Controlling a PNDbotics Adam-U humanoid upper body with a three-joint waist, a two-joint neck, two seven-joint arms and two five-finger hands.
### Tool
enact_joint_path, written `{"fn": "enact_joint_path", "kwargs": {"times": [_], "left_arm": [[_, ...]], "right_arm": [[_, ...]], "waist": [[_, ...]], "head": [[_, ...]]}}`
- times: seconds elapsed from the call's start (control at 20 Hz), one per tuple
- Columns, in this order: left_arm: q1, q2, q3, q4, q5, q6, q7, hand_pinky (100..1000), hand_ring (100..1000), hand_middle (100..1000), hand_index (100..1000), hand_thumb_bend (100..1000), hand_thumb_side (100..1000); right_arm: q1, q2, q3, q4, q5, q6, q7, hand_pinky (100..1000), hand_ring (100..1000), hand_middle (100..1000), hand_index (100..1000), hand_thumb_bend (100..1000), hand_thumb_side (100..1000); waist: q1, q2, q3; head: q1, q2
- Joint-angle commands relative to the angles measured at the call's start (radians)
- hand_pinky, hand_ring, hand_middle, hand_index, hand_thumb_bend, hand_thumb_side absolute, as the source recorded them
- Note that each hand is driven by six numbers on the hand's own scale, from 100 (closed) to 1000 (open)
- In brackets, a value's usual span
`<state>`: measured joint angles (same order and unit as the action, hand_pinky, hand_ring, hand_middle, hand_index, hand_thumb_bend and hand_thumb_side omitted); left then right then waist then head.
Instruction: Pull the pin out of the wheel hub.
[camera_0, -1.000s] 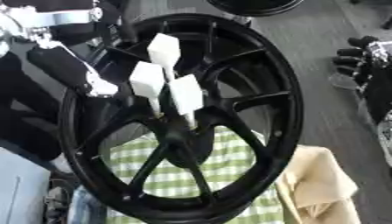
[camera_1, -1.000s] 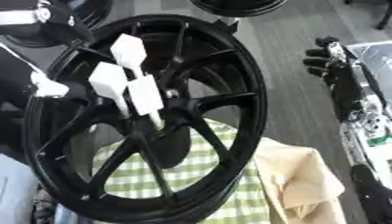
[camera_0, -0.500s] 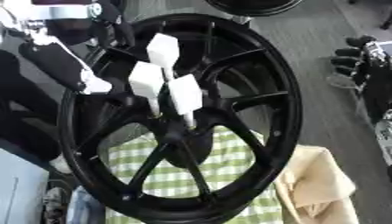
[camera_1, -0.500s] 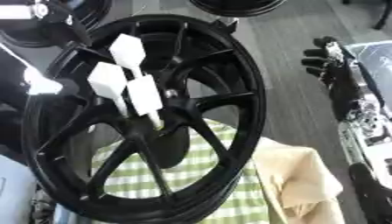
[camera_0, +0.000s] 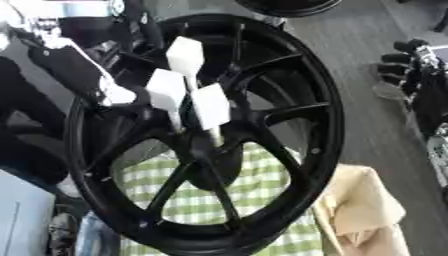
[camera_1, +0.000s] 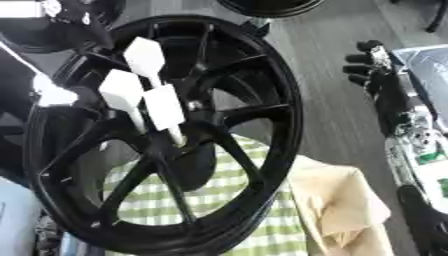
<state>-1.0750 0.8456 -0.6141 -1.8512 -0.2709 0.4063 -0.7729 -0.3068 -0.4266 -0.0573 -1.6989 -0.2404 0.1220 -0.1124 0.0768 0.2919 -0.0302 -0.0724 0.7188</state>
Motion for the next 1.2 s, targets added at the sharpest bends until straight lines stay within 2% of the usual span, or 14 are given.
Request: {"fn": "enact_joint_path", "kwargs": {"times": [0.05, 0.75, 1.2], "left_arm": [[-0.026, 0.001, -0.001, 0.007, 0.007, 0.017, -0.025, 744, 638, 730, 798, 392, 233], [-0.022, -0.025, -0.019, 0.044, -0.003, 0.023, -0.042, 717, 600, 672, 769, 363, 233], [-0.015, -0.039, -0.025, 0.063, -0.005, 0.019, -0.047, 721, 625, 705, 785, 361, 244]], "right_arm": [[-0.010, -0.015, -0.002, -0.010, 0.005, -0.001, 0.005, 845, 770, 715, 855, 100, 847], [-0.011, -0.014, -0.002, -0.010, 0.004, -0.001, 0.009, 846, 771, 717, 856, 100, 848], [-0.012, -0.013, -0.002, -0.011, 0.003, -0.002, 0.011, 847, 771, 718, 857, 100, 849]], "waist": [[-0.005, -0.018, -0.001], [-0.007, -0.016, -0.006], [-0.009, -0.014, -0.008]], "head": [[-0.001, -0.004], [0.002, -0.004], [0.003, -0.004]]}}
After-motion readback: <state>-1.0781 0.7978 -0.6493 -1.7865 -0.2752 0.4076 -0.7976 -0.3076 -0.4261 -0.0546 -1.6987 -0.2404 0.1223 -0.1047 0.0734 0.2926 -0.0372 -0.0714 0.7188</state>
